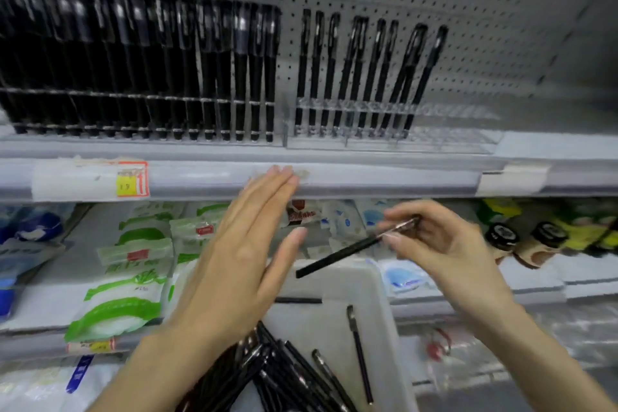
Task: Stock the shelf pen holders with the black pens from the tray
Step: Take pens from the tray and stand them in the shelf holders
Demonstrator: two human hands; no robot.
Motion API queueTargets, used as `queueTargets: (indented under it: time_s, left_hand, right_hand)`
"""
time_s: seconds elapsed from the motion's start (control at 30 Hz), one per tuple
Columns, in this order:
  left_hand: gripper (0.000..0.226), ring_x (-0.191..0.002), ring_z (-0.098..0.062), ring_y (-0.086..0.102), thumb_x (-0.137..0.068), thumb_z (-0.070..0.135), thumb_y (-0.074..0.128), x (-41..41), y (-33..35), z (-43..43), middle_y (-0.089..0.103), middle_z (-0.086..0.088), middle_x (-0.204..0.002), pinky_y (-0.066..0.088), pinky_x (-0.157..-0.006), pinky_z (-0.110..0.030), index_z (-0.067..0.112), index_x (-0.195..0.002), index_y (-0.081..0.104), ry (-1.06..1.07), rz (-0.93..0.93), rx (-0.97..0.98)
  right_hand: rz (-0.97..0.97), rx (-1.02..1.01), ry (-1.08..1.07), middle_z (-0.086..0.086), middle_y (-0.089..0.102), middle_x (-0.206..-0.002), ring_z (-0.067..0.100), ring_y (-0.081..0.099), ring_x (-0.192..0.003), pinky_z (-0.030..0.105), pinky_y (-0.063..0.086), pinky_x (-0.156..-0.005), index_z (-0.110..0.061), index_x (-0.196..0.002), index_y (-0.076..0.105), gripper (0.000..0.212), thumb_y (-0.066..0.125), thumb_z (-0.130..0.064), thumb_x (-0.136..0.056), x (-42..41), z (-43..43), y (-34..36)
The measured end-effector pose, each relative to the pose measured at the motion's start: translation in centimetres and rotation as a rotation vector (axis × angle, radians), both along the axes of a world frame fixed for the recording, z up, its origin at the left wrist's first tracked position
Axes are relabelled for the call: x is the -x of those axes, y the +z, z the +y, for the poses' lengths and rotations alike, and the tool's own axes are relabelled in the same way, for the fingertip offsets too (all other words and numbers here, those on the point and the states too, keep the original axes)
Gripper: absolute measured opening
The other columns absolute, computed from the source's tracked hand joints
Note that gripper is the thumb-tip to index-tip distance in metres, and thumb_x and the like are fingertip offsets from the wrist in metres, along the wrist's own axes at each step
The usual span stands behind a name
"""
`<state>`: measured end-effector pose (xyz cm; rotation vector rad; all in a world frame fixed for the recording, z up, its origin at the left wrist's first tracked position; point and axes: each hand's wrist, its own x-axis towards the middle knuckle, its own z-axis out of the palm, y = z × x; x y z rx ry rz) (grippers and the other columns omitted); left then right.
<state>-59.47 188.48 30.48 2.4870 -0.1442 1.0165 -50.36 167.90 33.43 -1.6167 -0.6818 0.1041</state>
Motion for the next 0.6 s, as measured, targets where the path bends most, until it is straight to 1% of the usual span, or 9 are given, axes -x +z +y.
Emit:
queueTargets:
  time_s: [0.07, 0.13, 0.23, 0.3, 0.37, 0.43, 0.53, 0.6]
  left_hand:
    - [0.056, -0.143, -0.007, 0.022, -0.101, 0.041, 0.031, -2.2, 3.1, -0.8, 0.035, -0.001, -0.152, 0.014, -0.117, -0.024, 0.008, -0.145, 0.039, -0.022, -0.045, -0.055]
    - [0.059, -0.142, -0.01, 0.024, -0.1, 0.044, 0.028, -4.6, 5.5, -1.8, 0.036, -0.004, -0.151, 0.015, -0.116, -0.027, 0.007, -0.145, 0.039, -0.032, -0.04, -0.136]
    - [0.059, -0.138, -0.015, 0.032, -0.1, 0.044, 0.028, -8.0, 7.3, -2.9, 0.042, -0.008, -0.148, 0.012, -0.117, -0.026, 0.006, -0.142, 0.043, -0.004, -0.012, -0.3]
    - [0.059, -0.136, -0.017, 0.036, -0.1, 0.046, 0.026, -9.8, 7.6, -3.3, 0.044, -0.007, -0.147, 0.012, -0.116, -0.027, 0.008, -0.143, 0.043, 0.037, 0.025, -0.365]
    - [0.06, -0.136, -0.016, 0.039, -0.1, 0.049, 0.023, -11.0, 7.3, -3.5, 0.044, -0.004, -0.147, 0.014, -0.118, -0.03, 0.012, -0.144, 0.041, 0.084, 0.052, -0.396]
    - [0.059, -0.133, -0.014, 0.042, -0.101, 0.05, 0.021, -11.7, 6.7, -3.5, 0.045, -0.001, -0.145, 0.019, -0.115, -0.037, 0.015, -0.143, 0.041, 0.13, 0.065, -0.436]
    - [0.058, -0.128, -0.014, 0.046, -0.102, 0.049, 0.019, -12.1, 6.4, -3.5, 0.049, -0.001, -0.141, 0.015, -0.114, -0.031, 0.014, -0.14, 0.044, 0.151, 0.062, -0.472]
    - [0.059, -0.126, -0.013, 0.047, -0.103, 0.049, 0.017, -12.3, 6.4, -3.4, 0.052, -0.003, -0.138, 0.016, -0.112, -0.03, 0.012, -0.138, 0.046, 0.15, 0.059, -0.484]
  right_hand:
    - [-0.067, -0.126, -0.05, 0.001, 0.073, -0.09, 0.01, 0.068, -0.088, 0.015, 0.051, -0.075, -0.019, -0.097, 0.064, 0.027, 0.065, -0.012, -0.071, -1.3, -1.6, 3.8]
    - [-0.134, -0.22, -0.09, 0.001, 0.073, -0.092, 0.012, 0.067, -0.093, 0.019, 0.052, -0.078, -0.021, -0.107, 0.057, 0.032, 0.061, -0.009, -0.077, -3.1, -2.8, 7.2]
    - [-0.246, -0.307, -0.136, 0.001, 0.073, -0.091, 0.018, 0.067, -0.1, 0.028, 0.053, -0.084, -0.022, -0.112, 0.049, 0.037, 0.054, 0.005, -0.089, -6.4, -3.9, 11.4]
    - [-0.315, -0.333, -0.186, -0.001, 0.073, -0.089, 0.017, 0.068, -0.099, 0.027, 0.053, -0.083, -0.022, -0.112, 0.046, 0.035, 0.054, 0.005, -0.091, -8.4, -4.2, 13.6]
    - [-0.379, -0.322, -0.229, 0.001, 0.072, -0.09, 0.015, 0.068, -0.098, 0.026, 0.054, -0.083, -0.019, -0.11, 0.043, 0.032, 0.055, 0.004, -0.091, -10.2, -4.3, 15.2]
    - [-0.419, -0.279, -0.253, 0.005, 0.07, -0.096, 0.015, 0.068, -0.099, 0.026, 0.054, -0.084, -0.017, -0.108, 0.043, 0.03, 0.057, 0.003, -0.09, -11.9, -4.2, 16.0]
    - [-0.43, -0.212, -0.256, 0.008, 0.068, -0.098, 0.015, 0.069, -0.095, 0.027, 0.055, -0.084, -0.019, -0.103, 0.045, 0.029, 0.061, 0.0, -0.089, -14.4, -3.6, 16.3]
    - [-0.433, -0.146, -0.256, 0.008, 0.067, -0.097, 0.015, 0.068, -0.096, 0.031, 0.055, -0.088, -0.022, -0.099, 0.045, 0.029, 0.062, 0.0, -0.088, -15.6, -3.2, 16.2]
